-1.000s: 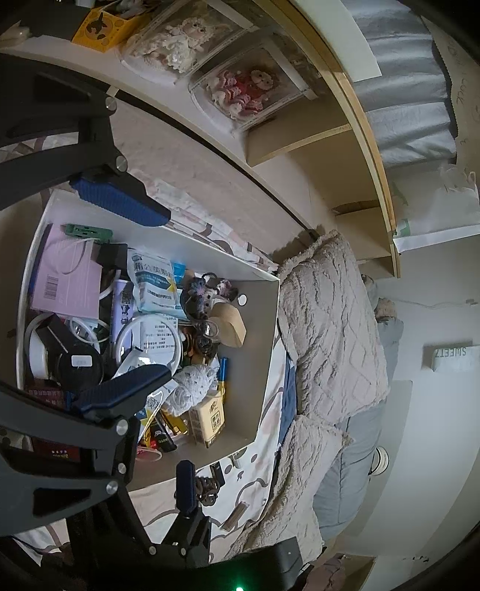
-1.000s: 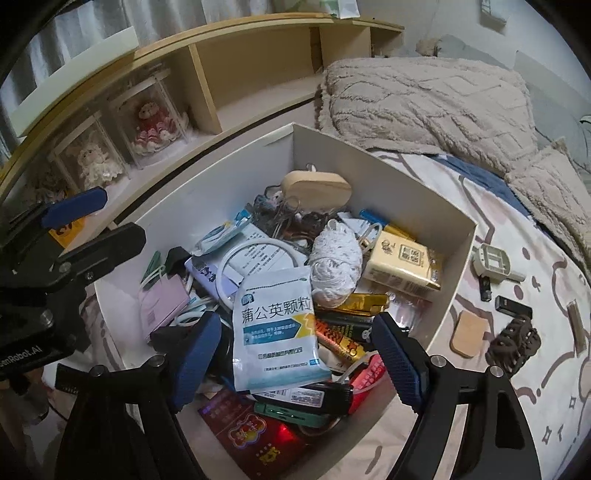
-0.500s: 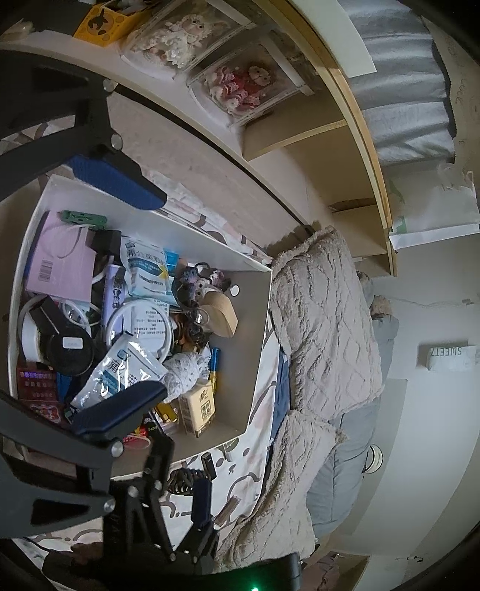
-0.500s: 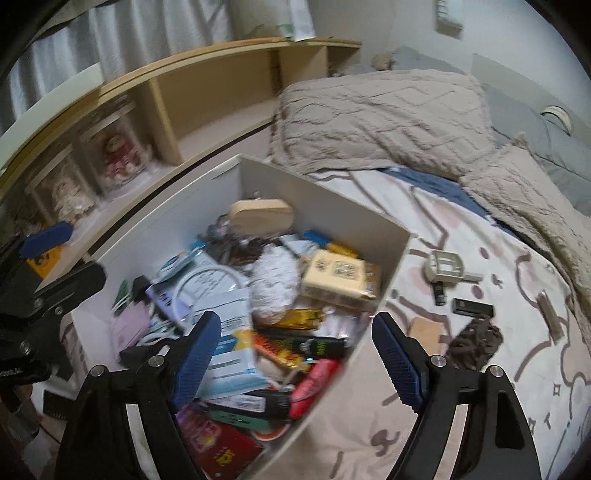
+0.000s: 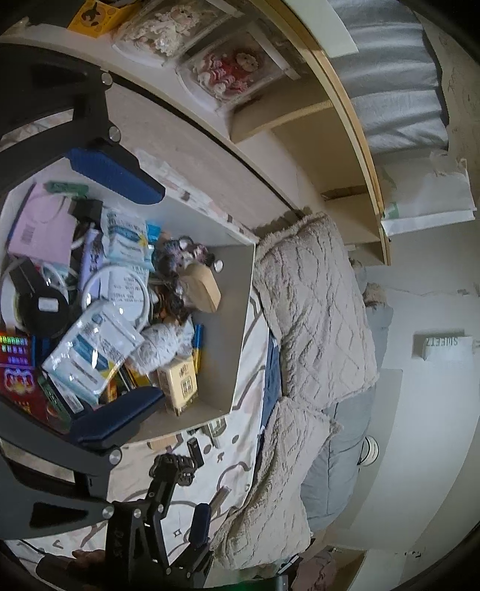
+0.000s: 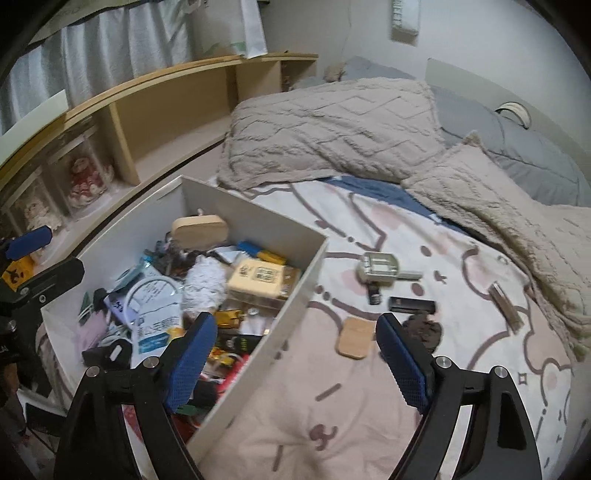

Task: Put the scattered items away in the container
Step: 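Withdraw both open grippers from the box back over the bed cover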

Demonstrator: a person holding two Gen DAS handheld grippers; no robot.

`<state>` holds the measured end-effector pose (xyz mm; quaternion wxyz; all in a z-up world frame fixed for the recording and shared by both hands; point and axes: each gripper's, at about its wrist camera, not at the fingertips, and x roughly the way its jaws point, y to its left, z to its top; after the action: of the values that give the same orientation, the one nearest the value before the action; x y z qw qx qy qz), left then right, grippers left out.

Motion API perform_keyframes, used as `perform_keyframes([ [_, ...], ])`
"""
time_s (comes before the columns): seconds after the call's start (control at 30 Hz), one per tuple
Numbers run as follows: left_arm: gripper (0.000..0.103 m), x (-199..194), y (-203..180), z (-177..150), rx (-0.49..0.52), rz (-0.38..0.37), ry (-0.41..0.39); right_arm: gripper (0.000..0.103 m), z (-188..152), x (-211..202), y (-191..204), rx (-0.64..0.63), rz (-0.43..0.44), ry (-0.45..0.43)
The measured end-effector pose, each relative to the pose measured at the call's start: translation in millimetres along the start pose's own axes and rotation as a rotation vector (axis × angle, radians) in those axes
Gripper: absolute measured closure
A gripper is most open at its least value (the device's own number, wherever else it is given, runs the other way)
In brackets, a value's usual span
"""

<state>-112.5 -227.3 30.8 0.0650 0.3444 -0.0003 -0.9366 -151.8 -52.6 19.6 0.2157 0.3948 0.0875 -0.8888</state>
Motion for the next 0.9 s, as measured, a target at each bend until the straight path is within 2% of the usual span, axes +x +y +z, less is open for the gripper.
perform_keyframes([
  [0.9,0.003,14,-91,35,0.089,-0.164,-0.026,0.015,-18,-36,-120,0.207,-0.154,-0.030],
])
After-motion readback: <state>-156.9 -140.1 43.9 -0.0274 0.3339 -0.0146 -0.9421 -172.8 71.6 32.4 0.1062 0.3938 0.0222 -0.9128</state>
